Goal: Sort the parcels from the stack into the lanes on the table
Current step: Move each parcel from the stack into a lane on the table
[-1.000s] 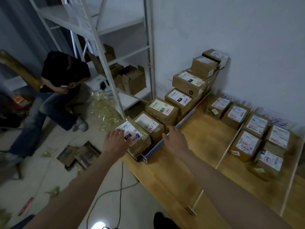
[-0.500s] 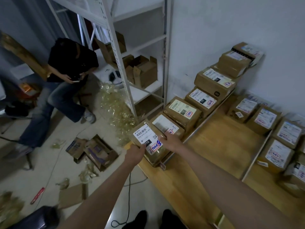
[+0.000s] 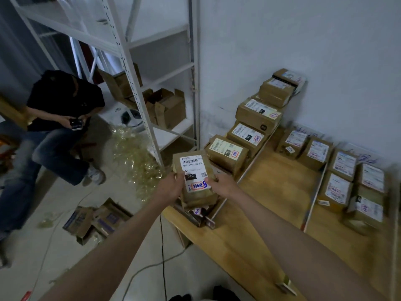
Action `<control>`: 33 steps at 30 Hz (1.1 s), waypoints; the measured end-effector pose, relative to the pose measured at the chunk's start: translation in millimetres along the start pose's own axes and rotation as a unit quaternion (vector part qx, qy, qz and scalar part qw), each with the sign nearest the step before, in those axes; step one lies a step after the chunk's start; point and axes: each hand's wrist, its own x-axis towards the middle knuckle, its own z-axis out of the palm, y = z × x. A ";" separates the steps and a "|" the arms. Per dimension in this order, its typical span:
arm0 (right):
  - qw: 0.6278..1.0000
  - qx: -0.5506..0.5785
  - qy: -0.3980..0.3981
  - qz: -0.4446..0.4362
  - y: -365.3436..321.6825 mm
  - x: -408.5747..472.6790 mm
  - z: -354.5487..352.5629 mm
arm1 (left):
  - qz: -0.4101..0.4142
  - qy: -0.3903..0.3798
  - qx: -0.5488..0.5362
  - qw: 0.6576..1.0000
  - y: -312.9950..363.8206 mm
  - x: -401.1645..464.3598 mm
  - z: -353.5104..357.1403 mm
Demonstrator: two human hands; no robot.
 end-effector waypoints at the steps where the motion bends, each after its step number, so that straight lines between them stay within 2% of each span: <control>1: 1.000 0.015 0.019 0.009 -1.0 -4.8 -5.0 | 0.035 -0.002 0.017 0.999 4.8 3.3 -5.8; 5: 0.992 0.080 0.091 0.047 2.6 -28.3 -29.0 | 0.165 0.017 0.128 0.978 29.5 12.5 -22.3; 8: 0.981 0.114 0.147 0.062 12.0 -49.8 -47.5 | 0.231 0.021 0.263 0.936 53.3 9.7 -25.3; 10: 0.972 0.130 0.178 0.076 19.5 -65.9 -57.9 | 0.263 0.029 0.303 0.916 65.2 8.0 -21.1; 19: 0.929 0.139 0.308 0.152 73.4 -136.3 -71.5 | 0.366 -0.011 0.328 0.871 91.3 -9.1 21.0; 27: 0.893 0.160 0.355 0.226 128.7 -177.8 -68.5 | 0.415 -0.058 0.319 0.850 126.7 -25.1 64.3; 33: 0.883 0.163 0.355 0.261 166.1 -167.3 -82.7 | 0.429 -0.082 0.346 0.830 156.7 -10.9 104.4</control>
